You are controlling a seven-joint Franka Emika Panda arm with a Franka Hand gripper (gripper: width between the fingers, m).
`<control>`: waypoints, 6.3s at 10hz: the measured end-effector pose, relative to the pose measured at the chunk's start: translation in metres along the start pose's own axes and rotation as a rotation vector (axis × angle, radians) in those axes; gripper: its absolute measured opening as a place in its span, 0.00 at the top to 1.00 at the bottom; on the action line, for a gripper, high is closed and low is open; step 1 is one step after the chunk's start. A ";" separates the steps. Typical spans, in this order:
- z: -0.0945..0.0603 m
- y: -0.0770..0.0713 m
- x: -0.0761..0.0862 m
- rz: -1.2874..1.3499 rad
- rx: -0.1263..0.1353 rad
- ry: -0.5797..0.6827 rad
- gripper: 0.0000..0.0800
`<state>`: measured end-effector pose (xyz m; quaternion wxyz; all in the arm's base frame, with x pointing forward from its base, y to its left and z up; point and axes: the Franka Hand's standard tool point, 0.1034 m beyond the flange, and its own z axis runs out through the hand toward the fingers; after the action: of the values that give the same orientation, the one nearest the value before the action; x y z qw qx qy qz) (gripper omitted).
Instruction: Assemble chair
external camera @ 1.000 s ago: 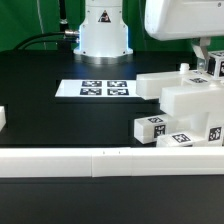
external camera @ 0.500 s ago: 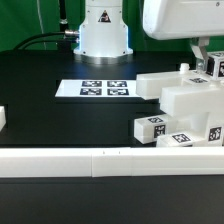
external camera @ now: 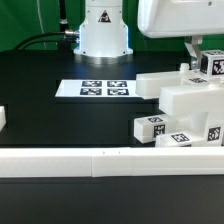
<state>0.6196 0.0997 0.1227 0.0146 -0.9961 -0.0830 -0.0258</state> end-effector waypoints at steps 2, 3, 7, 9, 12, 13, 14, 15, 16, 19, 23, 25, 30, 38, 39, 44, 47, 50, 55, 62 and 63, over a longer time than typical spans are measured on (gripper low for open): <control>0.000 -0.001 0.002 -0.002 -0.001 0.002 0.66; 0.001 -0.002 0.003 -0.005 -0.001 0.002 0.66; 0.007 -0.002 0.002 -0.006 -0.003 -0.001 0.66; 0.007 0.001 0.006 -0.003 -0.009 0.026 0.66; 0.006 0.002 0.008 -0.002 -0.012 0.042 0.66; 0.006 0.002 0.008 -0.001 -0.012 0.043 0.66; 0.006 0.002 0.008 -0.001 -0.012 0.043 0.66; 0.006 0.002 0.008 -0.001 -0.012 0.043 0.66; 0.006 0.002 0.008 -0.001 -0.012 0.043 0.66; 0.006 0.002 0.008 0.032 -0.011 0.043 0.66; 0.007 0.003 0.008 0.316 -0.003 0.053 0.66; 0.007 0.003 0.008 0.496 0.010 0.056 0.66; 0.007 0.004 0.010 0.954 0.058 0.065 0.66; 0.008 0.001 0.011 1.378 0.102 0.046 0.32; 0.008 0.004 0.011 1.361 0.101 0.048 0.32; 0.008 0.008 0.011 0.984 0.085 0.065 0.19; 0.007 0.007 0.010 0.635 0.040 0.070 0.19; 0.007 0.008 0.010 0.309 0.005 0.073 0.19; 0.007 0.008 0.010 0.073 -0.019 0.069 0.35; 0.008 0.012 0.010 0.284 -0.004 0.086 0.67; 0.008 0.013 0.011 0.377 0.005 0.094 0.67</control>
Offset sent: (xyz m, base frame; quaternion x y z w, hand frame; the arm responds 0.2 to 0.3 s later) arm 0.0080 0.0085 -0.0003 -0.0009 -0.0100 -0.0128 0.9999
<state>0.6330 0.0894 0.1147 0.0255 -0.9917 0.1057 -0.0690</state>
